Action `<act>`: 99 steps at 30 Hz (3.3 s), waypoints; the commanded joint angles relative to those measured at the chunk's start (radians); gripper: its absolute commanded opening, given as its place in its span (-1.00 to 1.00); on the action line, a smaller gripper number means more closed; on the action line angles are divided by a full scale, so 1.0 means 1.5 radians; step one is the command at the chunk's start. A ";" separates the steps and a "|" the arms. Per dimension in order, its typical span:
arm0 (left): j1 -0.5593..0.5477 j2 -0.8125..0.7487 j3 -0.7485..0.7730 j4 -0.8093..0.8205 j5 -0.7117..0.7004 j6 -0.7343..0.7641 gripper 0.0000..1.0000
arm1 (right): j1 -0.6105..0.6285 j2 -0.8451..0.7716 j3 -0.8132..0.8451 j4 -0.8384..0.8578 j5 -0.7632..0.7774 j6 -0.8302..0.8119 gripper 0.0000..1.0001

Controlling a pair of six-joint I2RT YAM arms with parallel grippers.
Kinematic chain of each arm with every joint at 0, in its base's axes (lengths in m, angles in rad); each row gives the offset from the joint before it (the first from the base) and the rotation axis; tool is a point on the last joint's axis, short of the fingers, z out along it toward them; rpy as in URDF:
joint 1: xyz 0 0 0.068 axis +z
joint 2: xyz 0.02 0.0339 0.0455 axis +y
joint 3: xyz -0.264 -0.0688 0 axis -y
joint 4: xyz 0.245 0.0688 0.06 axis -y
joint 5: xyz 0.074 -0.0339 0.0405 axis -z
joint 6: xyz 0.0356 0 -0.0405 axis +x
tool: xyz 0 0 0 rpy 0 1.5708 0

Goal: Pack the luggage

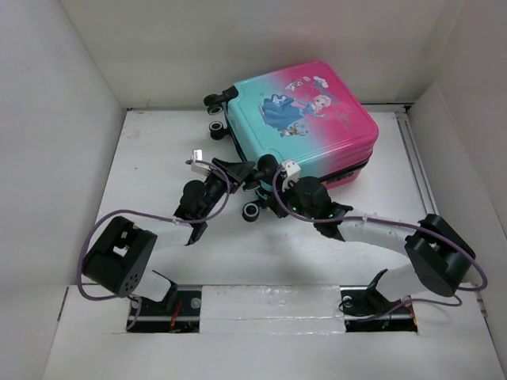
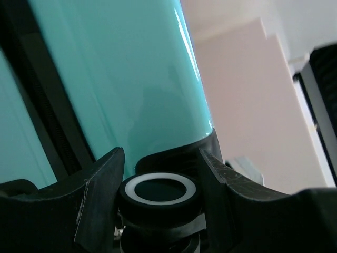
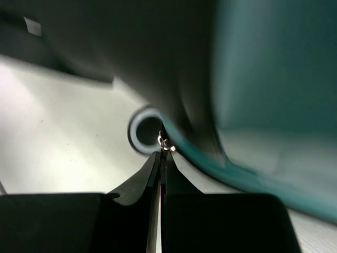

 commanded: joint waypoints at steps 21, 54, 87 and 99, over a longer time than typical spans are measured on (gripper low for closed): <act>-0.106 -0.246 0.094 -0.286 -0.058 0.178 0.59 | 0.063 -0.017 -0.083 0.246 -0.096 0.090 -1.00; 0.317 0.210 0.207 0.152 0.218 -0.103 1.00 | -0.196 -0.250 -0.141 -0.022 -0.306 0.020 -1.00; 0.298 0.351 0.415 0.014 0.175 -0.101 -0.17 | -0.184 -0.249 -0.135 -0.022 -0.307 0.020 -1.00; 0.298 0.311 0.345 0.065 0.167 -0.097 -1.00 | -0.218 -0.229 -0.126 0.014 -0.278 0.048 -1.00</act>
